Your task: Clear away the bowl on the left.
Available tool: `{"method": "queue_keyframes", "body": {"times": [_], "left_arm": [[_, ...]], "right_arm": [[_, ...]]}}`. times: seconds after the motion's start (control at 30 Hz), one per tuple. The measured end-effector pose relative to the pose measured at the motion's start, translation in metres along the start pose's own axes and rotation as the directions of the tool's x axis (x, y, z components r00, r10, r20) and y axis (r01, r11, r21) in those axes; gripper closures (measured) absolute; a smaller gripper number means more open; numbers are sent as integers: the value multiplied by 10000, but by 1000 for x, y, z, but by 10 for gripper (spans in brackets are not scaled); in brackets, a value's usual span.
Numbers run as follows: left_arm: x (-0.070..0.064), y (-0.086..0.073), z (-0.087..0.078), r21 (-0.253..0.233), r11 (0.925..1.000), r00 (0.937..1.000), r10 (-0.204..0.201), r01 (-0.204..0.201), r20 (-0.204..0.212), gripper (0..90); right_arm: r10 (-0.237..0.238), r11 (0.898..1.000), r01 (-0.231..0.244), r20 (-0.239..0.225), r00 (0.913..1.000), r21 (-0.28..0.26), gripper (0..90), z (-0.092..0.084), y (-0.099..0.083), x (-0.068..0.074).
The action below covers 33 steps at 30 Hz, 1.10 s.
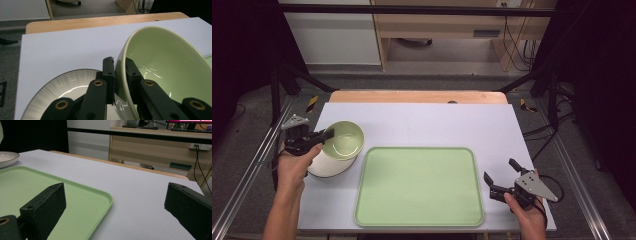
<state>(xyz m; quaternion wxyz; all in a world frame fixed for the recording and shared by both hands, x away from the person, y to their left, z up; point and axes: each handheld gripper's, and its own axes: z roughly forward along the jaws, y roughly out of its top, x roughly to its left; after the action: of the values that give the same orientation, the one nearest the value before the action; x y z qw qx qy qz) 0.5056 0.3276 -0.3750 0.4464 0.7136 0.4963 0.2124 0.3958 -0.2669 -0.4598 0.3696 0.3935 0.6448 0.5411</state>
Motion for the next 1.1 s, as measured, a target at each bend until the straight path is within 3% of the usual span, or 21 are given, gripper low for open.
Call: {"method": "queue_keyframes", "body": {"times": [0.5, 0.87, 1.1], "left_arm": [[-29, -2, 19, 203, 9996, 9976, 201, -215, 663, 813], [-39, -2, 24, 247, 9994, 9941, 206, -234, 1061, 813], [-47, -5, 32, 454, 9979, 9914, 404, -464, 1249, 813]], "right_arm": [[-27, 10000, 27, -41, 10000, -10, 38, 0, 0, 1], [-6, 10000, 6, -92, 10000, -57, 35, 0, 1, 2], [-86, 9999, 86, -102, 9999, -53, 35, 0, 1, 2]]}}
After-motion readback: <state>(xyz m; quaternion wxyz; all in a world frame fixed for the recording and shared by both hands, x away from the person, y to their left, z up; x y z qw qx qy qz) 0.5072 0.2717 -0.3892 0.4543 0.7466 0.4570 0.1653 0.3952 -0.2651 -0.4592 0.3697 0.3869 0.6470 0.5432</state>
